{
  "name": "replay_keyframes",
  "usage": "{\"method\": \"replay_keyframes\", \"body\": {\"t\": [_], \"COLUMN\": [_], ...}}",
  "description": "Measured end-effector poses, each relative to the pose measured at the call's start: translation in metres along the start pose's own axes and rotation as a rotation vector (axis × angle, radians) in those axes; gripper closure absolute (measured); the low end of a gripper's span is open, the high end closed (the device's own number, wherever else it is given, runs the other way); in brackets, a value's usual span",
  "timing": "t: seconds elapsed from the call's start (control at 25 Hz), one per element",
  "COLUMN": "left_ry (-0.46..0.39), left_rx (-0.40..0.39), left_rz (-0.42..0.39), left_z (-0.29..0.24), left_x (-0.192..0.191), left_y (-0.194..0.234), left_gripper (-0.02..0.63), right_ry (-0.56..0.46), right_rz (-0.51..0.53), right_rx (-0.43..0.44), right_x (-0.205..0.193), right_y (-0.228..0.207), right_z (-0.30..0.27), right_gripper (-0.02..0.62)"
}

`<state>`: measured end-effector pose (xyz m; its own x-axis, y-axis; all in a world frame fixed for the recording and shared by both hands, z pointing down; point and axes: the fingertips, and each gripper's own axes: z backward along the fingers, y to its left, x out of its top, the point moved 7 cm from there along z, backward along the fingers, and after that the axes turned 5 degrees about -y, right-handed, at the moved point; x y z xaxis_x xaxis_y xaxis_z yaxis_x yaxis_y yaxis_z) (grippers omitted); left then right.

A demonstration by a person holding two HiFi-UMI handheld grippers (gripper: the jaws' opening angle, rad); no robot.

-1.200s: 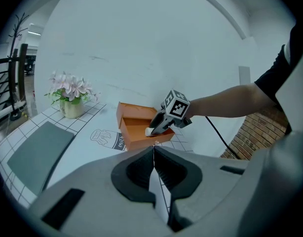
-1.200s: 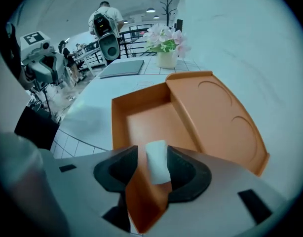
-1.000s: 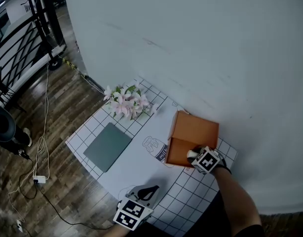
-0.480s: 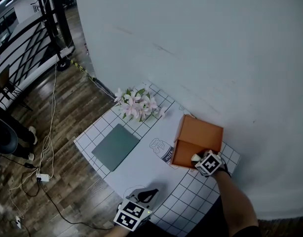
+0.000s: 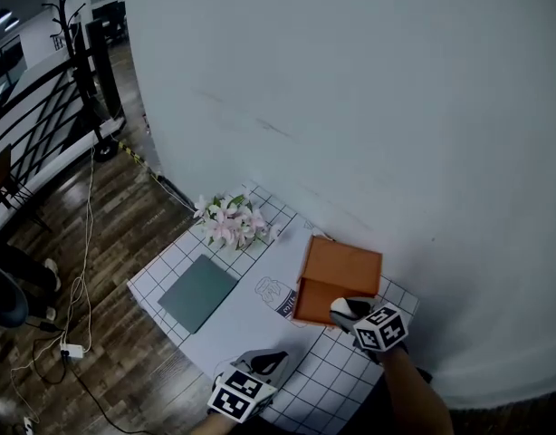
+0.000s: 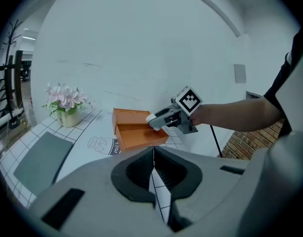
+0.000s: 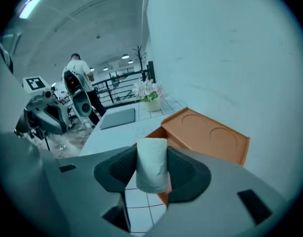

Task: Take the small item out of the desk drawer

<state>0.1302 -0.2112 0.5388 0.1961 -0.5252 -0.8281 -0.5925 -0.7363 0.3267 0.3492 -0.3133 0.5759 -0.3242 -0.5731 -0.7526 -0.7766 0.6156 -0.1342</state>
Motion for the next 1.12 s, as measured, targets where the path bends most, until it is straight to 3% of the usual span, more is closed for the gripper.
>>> {"method": "replay_keyframes", "body": {"t": [0.36,0.64,0.84,1.12], "left_ry": [-0.031,-0.070,-0.075,-0.165], "left_rx": [0.068,0.104,0.089,0.102], "left_rz": [-0.038,-0.096,-0.184,-0.209], "left_z": [0.002,0.014,0.015,0.027], "left_x": [0.029,0.049,0.060,0.082], "left_y": [-0.030,-0.075,-0.096,-0.090], "left_gripper": [0.595,0.595,0.595,0.595], "right_ry": [-0.241,-0.472,-0.561,-0.644], "right_rz": [-0.103,-0.099,-0.073,-0.054], "right_rx": [0.075,0.139,0.163,0.131], "right_x": [0.001,-0.004,-0.006,-0.004], "right_y": [0.021,0.061,0.083,0.113], "right_z": [0.074,0.140,0.172,0.212], "right_gripper": [0.413,0.415,0.416,0.416]}}
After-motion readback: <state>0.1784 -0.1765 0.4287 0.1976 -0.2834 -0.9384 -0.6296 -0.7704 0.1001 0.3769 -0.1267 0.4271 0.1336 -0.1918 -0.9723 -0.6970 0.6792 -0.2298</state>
